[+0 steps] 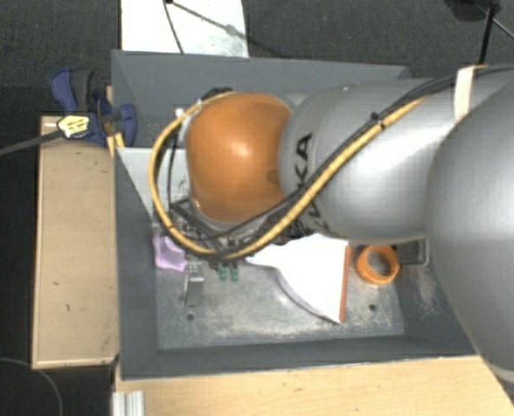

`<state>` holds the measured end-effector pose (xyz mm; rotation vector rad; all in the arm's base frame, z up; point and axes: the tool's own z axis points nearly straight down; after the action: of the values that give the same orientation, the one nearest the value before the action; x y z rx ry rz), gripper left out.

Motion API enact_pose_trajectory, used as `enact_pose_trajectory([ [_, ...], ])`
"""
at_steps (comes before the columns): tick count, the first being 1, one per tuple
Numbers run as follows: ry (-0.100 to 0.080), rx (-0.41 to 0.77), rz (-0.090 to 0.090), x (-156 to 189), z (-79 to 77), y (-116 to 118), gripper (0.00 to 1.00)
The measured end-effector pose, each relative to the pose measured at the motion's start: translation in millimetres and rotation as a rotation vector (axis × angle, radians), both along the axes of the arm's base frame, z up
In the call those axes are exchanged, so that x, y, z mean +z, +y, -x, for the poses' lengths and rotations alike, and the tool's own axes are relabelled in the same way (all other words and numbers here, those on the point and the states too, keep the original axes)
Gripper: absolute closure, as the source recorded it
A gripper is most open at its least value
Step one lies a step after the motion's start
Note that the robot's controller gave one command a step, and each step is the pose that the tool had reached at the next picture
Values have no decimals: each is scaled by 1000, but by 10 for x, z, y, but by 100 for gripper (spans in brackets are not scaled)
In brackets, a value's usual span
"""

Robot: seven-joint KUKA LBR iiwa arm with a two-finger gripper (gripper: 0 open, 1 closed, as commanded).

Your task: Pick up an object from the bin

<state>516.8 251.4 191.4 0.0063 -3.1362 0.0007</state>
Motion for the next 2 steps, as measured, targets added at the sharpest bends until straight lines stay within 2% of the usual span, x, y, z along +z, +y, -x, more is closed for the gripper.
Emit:
enact_pose_trajectory([
  [1,-8,-6,-2,47,-22,-14,0],
  [2,-8,-59,-2,-198,20,-351,0],
])
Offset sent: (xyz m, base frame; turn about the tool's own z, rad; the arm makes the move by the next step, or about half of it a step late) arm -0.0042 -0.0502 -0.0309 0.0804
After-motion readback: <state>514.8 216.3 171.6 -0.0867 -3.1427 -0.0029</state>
